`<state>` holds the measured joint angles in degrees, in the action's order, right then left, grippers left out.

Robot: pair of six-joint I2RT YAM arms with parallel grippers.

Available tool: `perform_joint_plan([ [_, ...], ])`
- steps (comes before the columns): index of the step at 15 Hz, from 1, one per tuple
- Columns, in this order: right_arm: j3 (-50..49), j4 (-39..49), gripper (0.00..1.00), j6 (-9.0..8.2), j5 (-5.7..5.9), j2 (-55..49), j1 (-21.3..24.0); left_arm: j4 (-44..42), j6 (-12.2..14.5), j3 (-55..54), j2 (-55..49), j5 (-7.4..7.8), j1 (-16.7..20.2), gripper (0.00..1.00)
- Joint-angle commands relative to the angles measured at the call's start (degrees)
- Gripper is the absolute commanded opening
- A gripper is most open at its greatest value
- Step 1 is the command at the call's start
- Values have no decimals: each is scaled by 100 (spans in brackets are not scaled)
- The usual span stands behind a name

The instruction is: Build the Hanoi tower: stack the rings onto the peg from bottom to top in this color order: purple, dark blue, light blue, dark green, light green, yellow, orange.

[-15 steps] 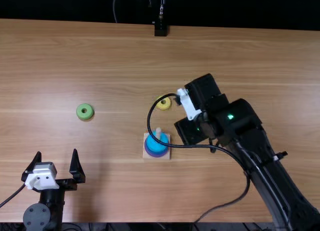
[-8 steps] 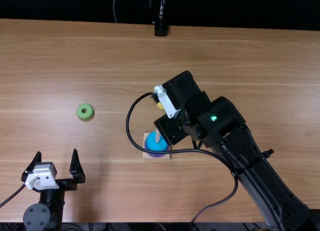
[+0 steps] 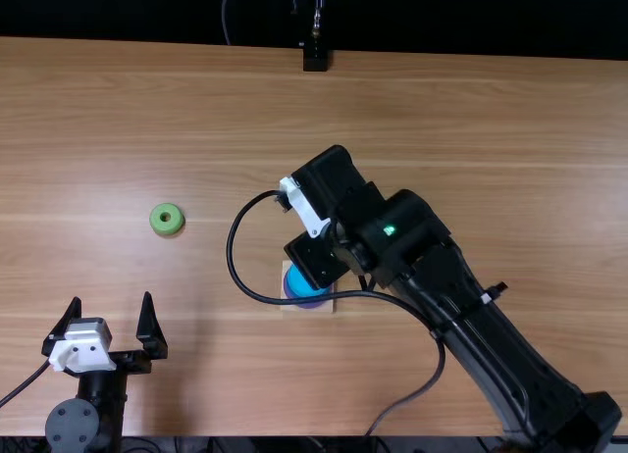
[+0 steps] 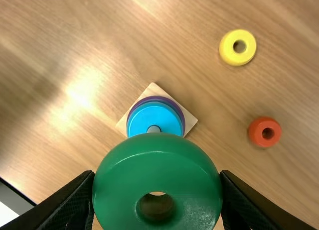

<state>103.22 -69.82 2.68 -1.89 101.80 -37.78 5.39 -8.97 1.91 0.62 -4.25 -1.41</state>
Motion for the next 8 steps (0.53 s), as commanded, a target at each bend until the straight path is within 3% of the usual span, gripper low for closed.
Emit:
perform_joint_plan([
  [1,163,15,0,-25,-11,42,-63,41,53,-191,-62,3,44,100],
  [8,146,5,0,-36,-1,77,-247,41,53,-191,-62,3,44,100],
])
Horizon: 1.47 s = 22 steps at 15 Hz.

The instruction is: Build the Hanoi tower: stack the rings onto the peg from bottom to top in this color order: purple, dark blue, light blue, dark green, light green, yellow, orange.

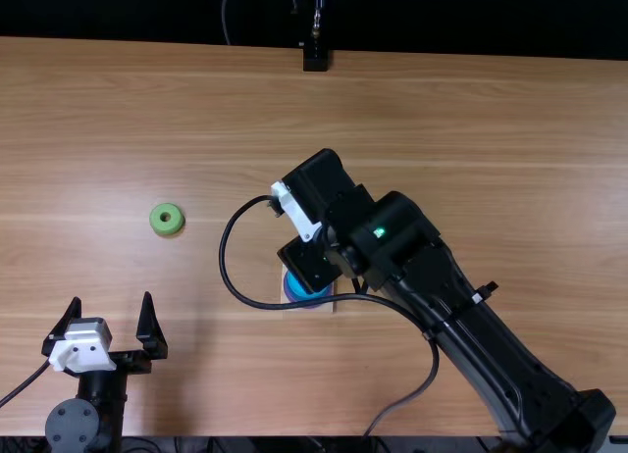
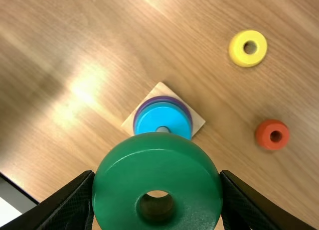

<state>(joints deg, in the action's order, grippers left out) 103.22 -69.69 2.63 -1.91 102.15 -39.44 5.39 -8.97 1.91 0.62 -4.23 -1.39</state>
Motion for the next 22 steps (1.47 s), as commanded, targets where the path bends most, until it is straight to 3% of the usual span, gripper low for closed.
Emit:
perform_joint_plan([
  [1,146,-9,0,-31,1,42,-125,41,53,-191,-62,1,42,100],
  [22,172,-30,0,42,33,200,156,41,53,-191,-62,1,42,100],
])
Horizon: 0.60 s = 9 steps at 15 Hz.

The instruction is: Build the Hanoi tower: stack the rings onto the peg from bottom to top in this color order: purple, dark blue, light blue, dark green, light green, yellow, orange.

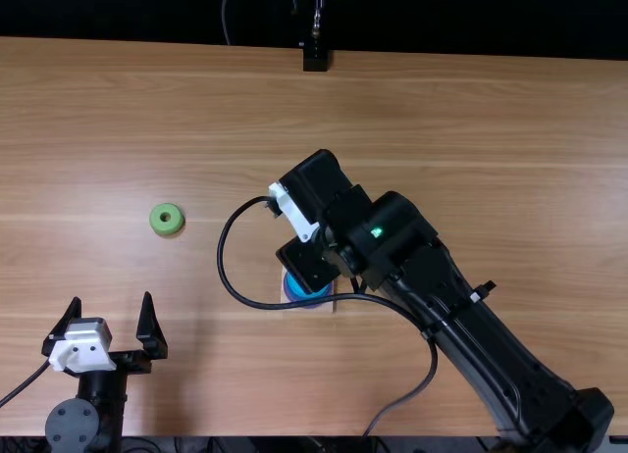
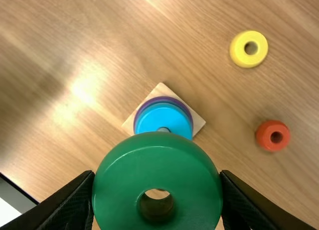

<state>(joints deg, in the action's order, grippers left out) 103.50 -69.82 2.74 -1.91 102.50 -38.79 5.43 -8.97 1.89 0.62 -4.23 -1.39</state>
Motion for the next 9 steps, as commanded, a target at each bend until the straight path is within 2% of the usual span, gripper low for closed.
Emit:
perform_joint_plan([
  [1,144,-6,0,32,33,165,117,37,53,-189,-62,1,42,100],
  [4,100,-6,0,42,33,165,134,37,53,-189,-62,1,42,100],
  [7,117,26,0,-21,22,174,134,37,53,-189,-62,1,42,100],
  [8,117,26,21,-32,33,174,117,37,53,-189,-62,1,42,100],
  [9,109,26,80,-11,33,174,108,37,53,-189,-62,1,42,100],
])
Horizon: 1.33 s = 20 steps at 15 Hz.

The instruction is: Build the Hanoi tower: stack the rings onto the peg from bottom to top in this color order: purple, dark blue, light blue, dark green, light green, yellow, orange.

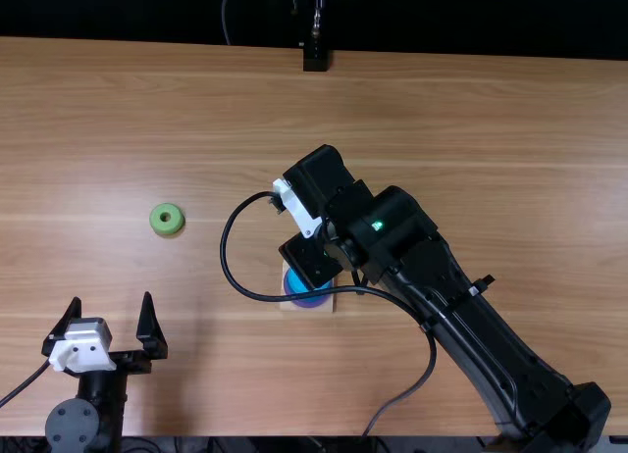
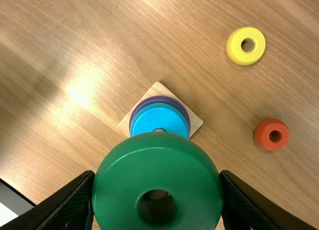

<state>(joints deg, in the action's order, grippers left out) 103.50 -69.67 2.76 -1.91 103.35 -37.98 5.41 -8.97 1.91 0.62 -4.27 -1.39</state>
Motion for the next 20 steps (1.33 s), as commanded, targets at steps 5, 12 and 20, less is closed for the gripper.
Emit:
perform_joint_plan([
  [5,170,738,100,-34,33,27,54,39,53,-191,-62,5,42,100],
  [12,302,2141,100,-2,44,-1265,976,39,53,-191,-62,5,42,100],
  [20,-4339,6634,100,40,65,-5220,3288,39,53,-191,-62,5,42,100],
])
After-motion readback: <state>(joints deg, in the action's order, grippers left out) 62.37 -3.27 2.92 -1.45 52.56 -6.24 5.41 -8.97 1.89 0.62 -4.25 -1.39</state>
